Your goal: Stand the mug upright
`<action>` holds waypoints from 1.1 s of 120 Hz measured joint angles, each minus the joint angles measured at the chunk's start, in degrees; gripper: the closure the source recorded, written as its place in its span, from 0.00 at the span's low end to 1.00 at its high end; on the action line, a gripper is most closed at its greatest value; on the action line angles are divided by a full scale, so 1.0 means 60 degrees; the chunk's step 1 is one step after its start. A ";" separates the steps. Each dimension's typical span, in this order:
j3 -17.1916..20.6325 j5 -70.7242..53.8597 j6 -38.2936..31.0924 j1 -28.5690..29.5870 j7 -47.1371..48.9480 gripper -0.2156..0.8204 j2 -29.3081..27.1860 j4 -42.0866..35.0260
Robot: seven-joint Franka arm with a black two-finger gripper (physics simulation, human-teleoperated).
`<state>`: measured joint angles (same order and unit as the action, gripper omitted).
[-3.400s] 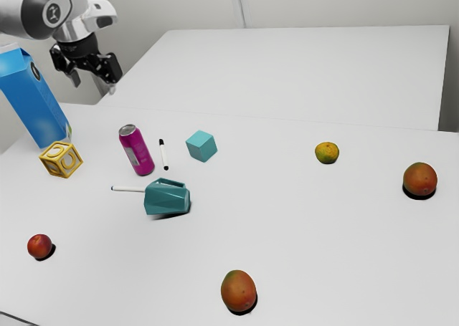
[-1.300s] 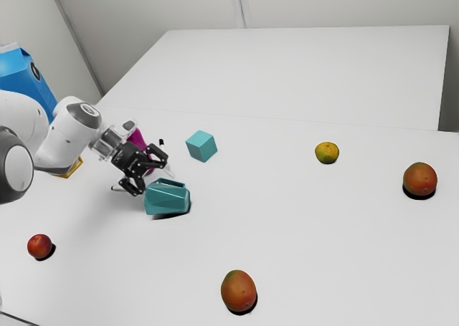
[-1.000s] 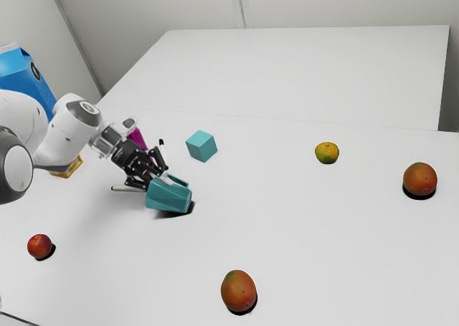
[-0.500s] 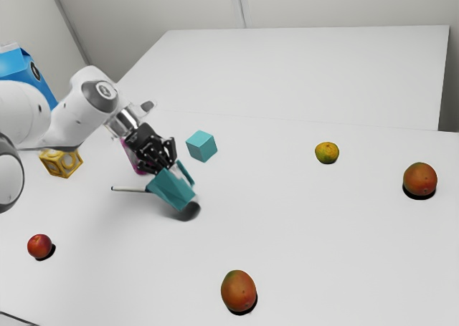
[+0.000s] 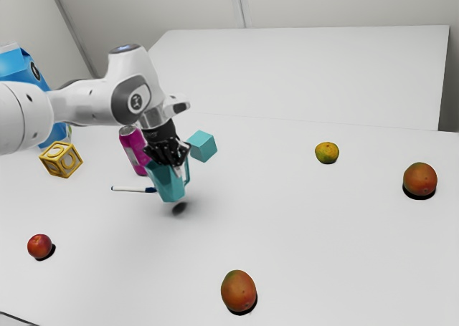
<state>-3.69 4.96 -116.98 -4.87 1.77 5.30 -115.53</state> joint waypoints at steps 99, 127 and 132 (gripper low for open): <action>0.0775 -0.1671 -0.2426 -0.0319 0.3126 0.96 0.0306 -0.0968; 0.0775 -0.1682 -0.2673 -0.0350 0.3531 0.94 0.0539 -0.0945; 0.0776 -0.1676 -0.2665 -0.0379 0.3578 0.85 0.0541 -0.0946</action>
<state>0.96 -5.09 -132.97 -7.15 23.23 8.54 -121.20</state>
